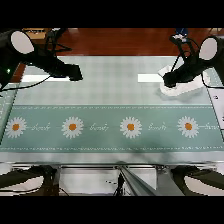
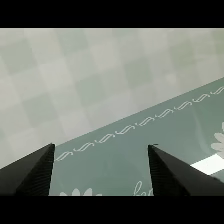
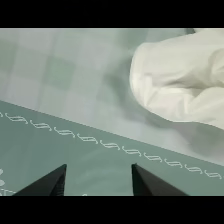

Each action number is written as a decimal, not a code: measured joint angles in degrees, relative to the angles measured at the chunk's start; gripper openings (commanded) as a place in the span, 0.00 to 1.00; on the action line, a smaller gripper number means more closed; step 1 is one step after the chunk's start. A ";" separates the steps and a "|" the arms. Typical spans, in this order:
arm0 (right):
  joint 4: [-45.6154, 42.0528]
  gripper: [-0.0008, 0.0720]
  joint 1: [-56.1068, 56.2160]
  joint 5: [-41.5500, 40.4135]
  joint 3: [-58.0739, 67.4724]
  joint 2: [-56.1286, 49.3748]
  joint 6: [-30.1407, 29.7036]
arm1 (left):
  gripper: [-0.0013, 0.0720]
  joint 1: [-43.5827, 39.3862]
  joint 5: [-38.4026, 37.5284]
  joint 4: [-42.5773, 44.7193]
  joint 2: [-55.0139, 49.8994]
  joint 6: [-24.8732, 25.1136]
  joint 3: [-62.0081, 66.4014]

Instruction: Fold the shirts.

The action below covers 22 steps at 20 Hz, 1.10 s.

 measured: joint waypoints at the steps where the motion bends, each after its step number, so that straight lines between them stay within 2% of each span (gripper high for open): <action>1: 0.00 0.68 0.00 0.00 0.00 0.00 0.02 | 0.99 0.00 0.00 0.00 0.00 0.00 0.00; 17: 0.00 0.68 0.00 0.00 0.00 0.00 0.02 | 0.99 0.00 0.00 0.00 0.00 0.02 0.00; 22: 0.42 0.68 0.00 -2.95 0.00 0.00 0.02 | 0.99 0.00 1.16 0.00 -0.09 0.00 0.00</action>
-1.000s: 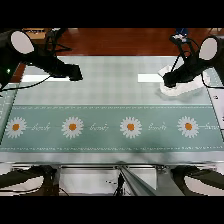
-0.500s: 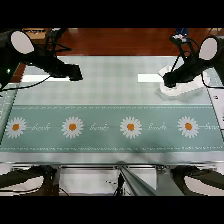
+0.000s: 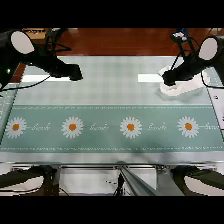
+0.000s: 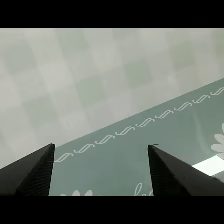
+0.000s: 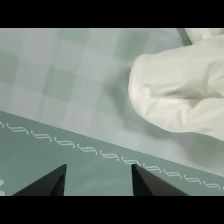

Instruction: Fold the shirts.

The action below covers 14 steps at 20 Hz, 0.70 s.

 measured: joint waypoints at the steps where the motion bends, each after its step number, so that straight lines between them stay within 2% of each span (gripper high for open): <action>1: 0.11 0.68 0.00 -0.96 0.00 0.00 0.00 | 0.99 0.00 1.18 0.00 -0.09 0.02 0.00; 6: -0.22 0.68 0.00 -7.52 0.00 0.00 -0.44 | 0.99 0.00 6.38 -0.02 -1.09 0.02 0.00; 8: -3.69 0.68 -0.02 -11.91 0.00 -0.13 -0.35 | 0.99 0.04 7.89 0.00 -1.53 0.07 0.00; 10: -11.56 0.68 -1.01 -17.51 0.00 -0.63 5.57 | 0.99 0.35 8.48 0.37 -1.79 0.28 0.00; 12: -20.70 0.68 -3.89 -21.92 0.00 -1.62 15.72 | 0.99 0.90 8.59 0.63 -1.97 0.48 0.00; 14: -25.03 0.68 -8.28 -24.35 0.02 -3.17 24.02 | 0.99 1.31 7.91 0.70 -1.99 0.50 0.07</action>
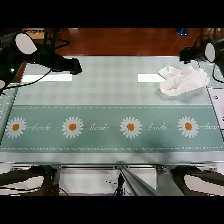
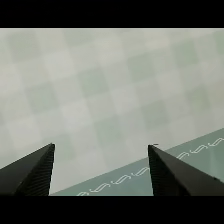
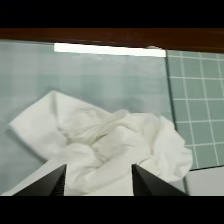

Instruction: Fold the shirts.

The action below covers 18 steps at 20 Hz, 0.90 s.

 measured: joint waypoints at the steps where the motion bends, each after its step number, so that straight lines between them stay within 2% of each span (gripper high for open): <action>1: -0.61 0.70 -2.75 -0.44 0.00 -1.01 2.86 | 0.99 0.17 -1.11 0.07 -0.02 0.02 0.00; 2: -0.13 0.83 -5.35 -0.59 -0.02 -2.08 4.68 | 0.99 0.26 -1.75 0.11 -0.02 0.02 -0.02; 5: 7.54 0.83 -13.35 -0.85 -0.02 -5.95 6.38 | 0.99 0.44 -4.22 0.02 -0.04 0.17 0.00; 9: 21.81 0.83 -19.78 -1.66 -0.02 -11.89 1.27 | 0.99 0.46 -5.55 -0.61 -0.07 0.17 0.00; 12: 28.79 0.81 -20.83 -2.56 0.00 -16.37 -1.79 | 0.99 0.46 -6.54 -0.76 -0.07 0.17 0.00; 13: 30.49 0.70 -20.70 -2.91 0.00 -17.90 -2.43 | 0.99 0.46 -6.97 -0.81 -0.07 0.17 0.00; 14: 31.89 0.31 -20.37 -3.26 0.00 -19.23 -2.99 | 0.99 0.46 -7.04 -0.85 -0.07 0.17 0.00; 15: 33.57 0.06 -19.85 -3.89 0.04 -20.35 -3.89 | 0.99 0.46 -7.13 -0.87 -0.07 0.17 0.00; 18: 37.88 0.06 -18.23 -5.18 0.26 -20.85 -7.93 | 0.99 0.46 -7.58 -0.87 0.39 0.15 0.42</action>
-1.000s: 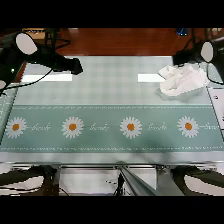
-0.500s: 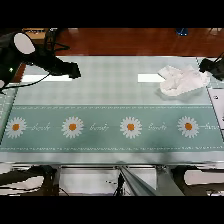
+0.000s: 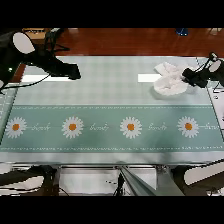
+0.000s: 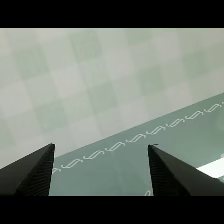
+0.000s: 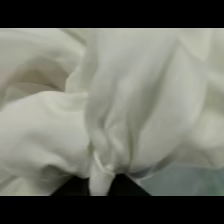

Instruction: Fold the shirts.

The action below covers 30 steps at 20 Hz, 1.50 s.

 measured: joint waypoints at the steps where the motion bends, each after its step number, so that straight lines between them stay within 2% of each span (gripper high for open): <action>1: 1.01 0.06 0.48 -0.02 0.39 1.05 -1.92 | 0.99 0.00 -0.42 -0.02 0.37 0.00 0.48; 4: 3.45 0.06 1.40 -0.68 2.40 8.15 -7.02 | 0.99 0.00 -1.05 -0.02 2.40 0.02 3.26; 8: 8.98 0.06 3.17 -1.20 5.95 23.28 -11.80 | 0.99 0.00 -1.84 -0.07 7.52 0.02 9.75; 13: 14.32 0.06 9.25 -0.55 7.65 42.34 -14.01 | 0.99 0.00 -4.66 -0.15 17.38 -0.42 16.59; 16: 16.85 0.06 15.69 2.78 7.89 49.51 -14.21 | 0.99 0.00 -8.50 -0.15 22.91 -1.99 17.86; 20: 16.81 0.06 27.85 12.15 7.93 50.16 -12.63 | 0.99 0.00 -15.21 -0.07 26.25 -3.76 18.25; 23: 11.45 0.06 38.53 20.81 6.93 43.95 -11.80 | 0.99 0.00 -19.71 -0.04 27.06 -4.24 17.70; 25: 7.61 0.07 44.54 23.32 5.11 38.47 -11.54 | 0.99 0.00 -21.90 0.04 27.30 -4.28 17.16; 26: 5.90 0.28 47.21 23.96 4.17 35.34 -11.37 | 0.99 0.00 -22.60 0.22 27.36 -4.33 16.72; 27: 4.59 0.58 49.24 24.22 3.50 32.44 -11.37 | 0.99 0.04 -23.23 0.26 27.39 -4.46 16.15; 28: 3.50 0.66 50.86 24.35 3.02 29.59 -11.41 | 0.99 0.04 -23.67 0.44 27.45 -4.46 15.32; 30: 1.73 0.66 52.33 24.30 2.45 25.81 -11.82 | 0.99 0.11 -24.09 0.48 27.47 -4.46 12.92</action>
